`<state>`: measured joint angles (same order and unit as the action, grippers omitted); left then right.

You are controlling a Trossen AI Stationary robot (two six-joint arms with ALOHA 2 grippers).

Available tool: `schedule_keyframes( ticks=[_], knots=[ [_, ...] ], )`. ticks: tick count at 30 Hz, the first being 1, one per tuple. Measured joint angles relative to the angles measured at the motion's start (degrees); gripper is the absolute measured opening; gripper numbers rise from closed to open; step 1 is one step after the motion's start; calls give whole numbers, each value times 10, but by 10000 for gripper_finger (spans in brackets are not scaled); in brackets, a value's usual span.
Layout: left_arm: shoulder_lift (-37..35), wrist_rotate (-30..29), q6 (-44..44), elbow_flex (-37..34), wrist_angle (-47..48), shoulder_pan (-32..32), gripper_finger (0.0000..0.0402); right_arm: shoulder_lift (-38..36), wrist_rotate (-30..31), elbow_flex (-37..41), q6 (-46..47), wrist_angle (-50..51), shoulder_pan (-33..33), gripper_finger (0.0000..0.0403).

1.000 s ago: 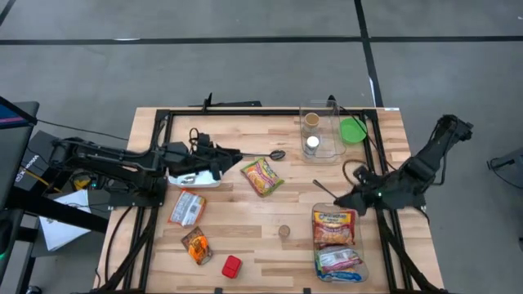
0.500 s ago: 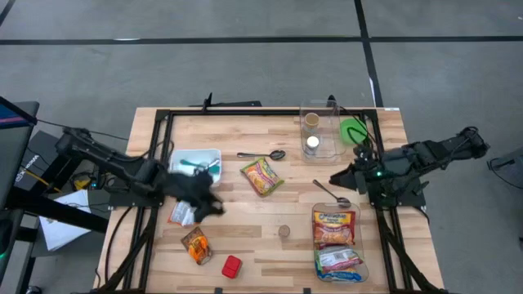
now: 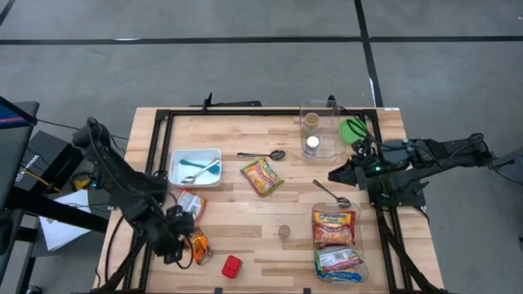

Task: Pick & Place Food Item
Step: Put the orange noodle pack into the bottom transparent bin

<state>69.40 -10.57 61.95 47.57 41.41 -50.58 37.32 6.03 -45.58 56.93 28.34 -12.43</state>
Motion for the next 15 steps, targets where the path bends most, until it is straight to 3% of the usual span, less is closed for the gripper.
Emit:
schedule_keyframes(
  ticks=[8,15],
  knots=[
    [114,-52,-50,2,70,2,176,0,-2,0,15,-1,3,193],
    [133,-109,-52,8,106,6,135,2,-2,0,24,-1,3,193]
  ],
)
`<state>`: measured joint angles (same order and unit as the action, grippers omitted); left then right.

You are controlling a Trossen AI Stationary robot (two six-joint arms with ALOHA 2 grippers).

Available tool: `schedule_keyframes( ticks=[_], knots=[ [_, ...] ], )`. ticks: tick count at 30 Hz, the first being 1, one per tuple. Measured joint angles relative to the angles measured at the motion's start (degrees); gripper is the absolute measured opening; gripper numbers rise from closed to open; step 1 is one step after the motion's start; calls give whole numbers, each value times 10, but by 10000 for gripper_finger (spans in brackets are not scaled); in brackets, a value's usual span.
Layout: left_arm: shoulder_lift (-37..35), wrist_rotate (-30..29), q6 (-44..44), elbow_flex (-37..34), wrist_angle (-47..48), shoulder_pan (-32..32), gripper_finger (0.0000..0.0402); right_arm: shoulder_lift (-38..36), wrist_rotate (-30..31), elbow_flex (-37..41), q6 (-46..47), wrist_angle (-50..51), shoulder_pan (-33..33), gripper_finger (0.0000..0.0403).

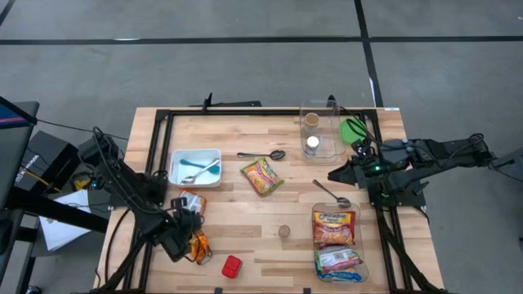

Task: Pick & Place Food Item
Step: Put the orange noodle pack into the bottom transparent bin

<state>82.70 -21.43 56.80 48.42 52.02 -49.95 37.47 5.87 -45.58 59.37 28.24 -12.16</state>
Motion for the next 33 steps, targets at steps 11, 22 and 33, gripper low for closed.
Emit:
schedule_keyframes(
  ticks=[11,22,33],
  knots=[
    [18,2,-28,-4,15,-1,133,0,1,0,-7,31,0,193],
    [90,4,-74,-4,1,4,121,0,1,0,-3,35,0,193],
    [103,11,-67,-4,24,21,28,0,0,0,6,43,0,193]
  ],
)
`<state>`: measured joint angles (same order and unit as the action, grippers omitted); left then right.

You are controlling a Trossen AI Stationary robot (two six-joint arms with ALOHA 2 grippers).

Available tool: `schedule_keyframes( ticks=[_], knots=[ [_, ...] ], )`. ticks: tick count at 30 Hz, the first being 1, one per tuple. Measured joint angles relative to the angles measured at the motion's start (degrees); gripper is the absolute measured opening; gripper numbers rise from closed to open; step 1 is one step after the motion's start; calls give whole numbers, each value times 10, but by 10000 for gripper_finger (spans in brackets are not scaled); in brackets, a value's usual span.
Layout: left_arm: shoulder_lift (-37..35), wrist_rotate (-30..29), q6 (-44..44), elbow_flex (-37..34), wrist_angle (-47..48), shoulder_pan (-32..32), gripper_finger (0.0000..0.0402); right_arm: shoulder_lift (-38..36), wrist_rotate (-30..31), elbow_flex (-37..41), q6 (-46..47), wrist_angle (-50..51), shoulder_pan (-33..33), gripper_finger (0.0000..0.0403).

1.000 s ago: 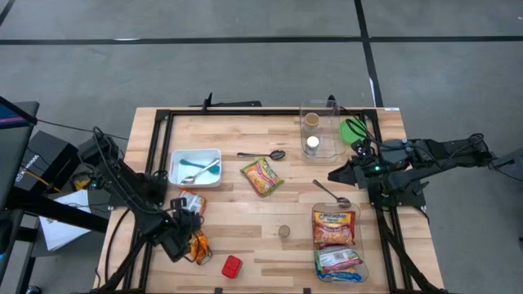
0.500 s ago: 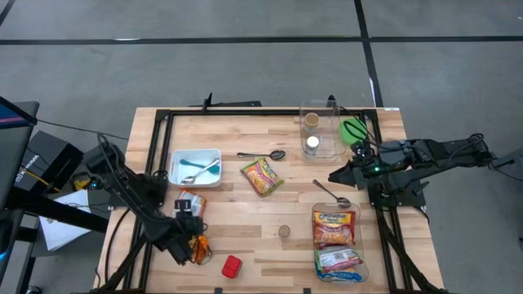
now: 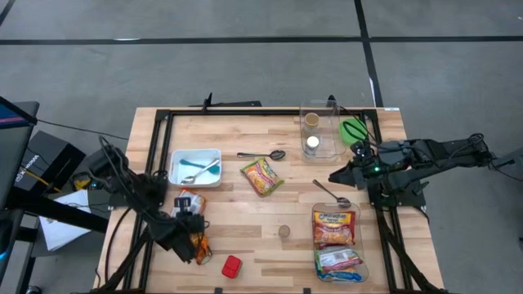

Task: Pick & Place Food Item
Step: Put the orange noodle pack into the bottom transparent bin

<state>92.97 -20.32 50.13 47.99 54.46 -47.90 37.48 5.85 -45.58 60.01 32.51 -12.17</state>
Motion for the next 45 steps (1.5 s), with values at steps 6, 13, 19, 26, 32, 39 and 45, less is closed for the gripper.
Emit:
schedule_keyframes(
  ticks=[6,13,19,26,32,39,45],
  knots=[
    [-42,7,29,0,-11,16,3,0,0,0,-5,0,0,193],
    [-168,-20,11,0,-63,39,1,0,-16,0,-56,-47,0,193],
    [-290,-20,-56,0,-160,91,1,1,-16,0,-154,-81,6,193],
    [-346,36,-159,0,-277,189,0,24,-25,0,-289,-138,56,193],
    [-324,103,-229,0,-392,277,0,85,-113,-7,-355,-233,134,193],
    [-296,132,-271,0,-517,335,0,204,-222,-96,-435,-251,197,193],
    [-287,148,-287,0,-616,345,0,299,-324,-181,-473,-252,224,193]
  ],
)
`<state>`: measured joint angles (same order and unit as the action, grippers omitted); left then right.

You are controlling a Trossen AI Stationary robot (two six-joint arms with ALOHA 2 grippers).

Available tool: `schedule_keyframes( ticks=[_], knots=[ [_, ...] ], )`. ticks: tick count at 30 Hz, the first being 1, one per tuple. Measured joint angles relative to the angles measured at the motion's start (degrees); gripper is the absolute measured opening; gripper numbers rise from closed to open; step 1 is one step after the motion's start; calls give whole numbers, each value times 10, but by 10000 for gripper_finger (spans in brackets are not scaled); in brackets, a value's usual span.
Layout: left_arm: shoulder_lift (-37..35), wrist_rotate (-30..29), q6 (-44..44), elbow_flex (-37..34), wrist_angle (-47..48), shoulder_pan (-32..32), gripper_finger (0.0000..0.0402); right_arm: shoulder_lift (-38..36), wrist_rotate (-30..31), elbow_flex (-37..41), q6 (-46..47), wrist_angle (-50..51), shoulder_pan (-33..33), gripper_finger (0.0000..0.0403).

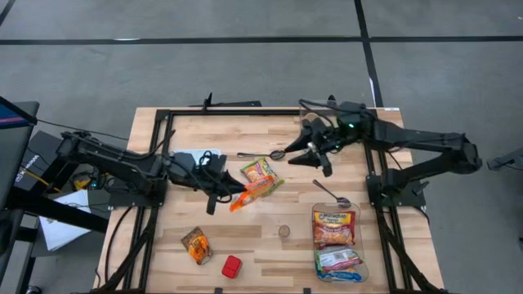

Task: Pick & Place Food Item
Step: Put the orange noodle pack into the bottom transparent bin

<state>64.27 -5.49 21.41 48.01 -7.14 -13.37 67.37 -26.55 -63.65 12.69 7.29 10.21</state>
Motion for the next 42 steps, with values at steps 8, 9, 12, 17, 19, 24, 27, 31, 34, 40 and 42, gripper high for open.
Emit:
schedule_keyframes(
  ticks=[8,9,12,17,19,24,27,31,34,40,42],
  knots=[
    [0,11,-2,0,-74,-1,0,104,-77,-94,-28,-1,7,193],
    [0,11,-2,0,-74,-1,0,117,-86,-106,-31,2,7,193],
    [0,11,-2,0,-73,-1,0,154,-120,-141,-37,-1,0,193],
    [0,11,-2,0,-73,-1,0,210,-169,-188,-33,2,-10,193],
    [0,11,-2,0,-73,-1,0,225,-176,-201,-32,0,-17,193],
    [0,8,-2,0,-73,-1,0,250,-184,-215,-33,5,-38,193],
    [0,8,-2,0,-76,-1,0,260,-184,-215,-32,4,-45,193],
    [0,8,-2,0,-100,-1,0,267,-184,-215,-32,11,-48,193],
    [0,9,-15,0,-112,-1,0,266,-184,-215,-35,12,-48,193],
    [0,10,-16,0,-112,-1,0,266,-172,-215,-36,13,-48,182],
    [0,10,-16,0,-111,-1,0,266,-172,-215,-37,14,-48,165]
  ],
)
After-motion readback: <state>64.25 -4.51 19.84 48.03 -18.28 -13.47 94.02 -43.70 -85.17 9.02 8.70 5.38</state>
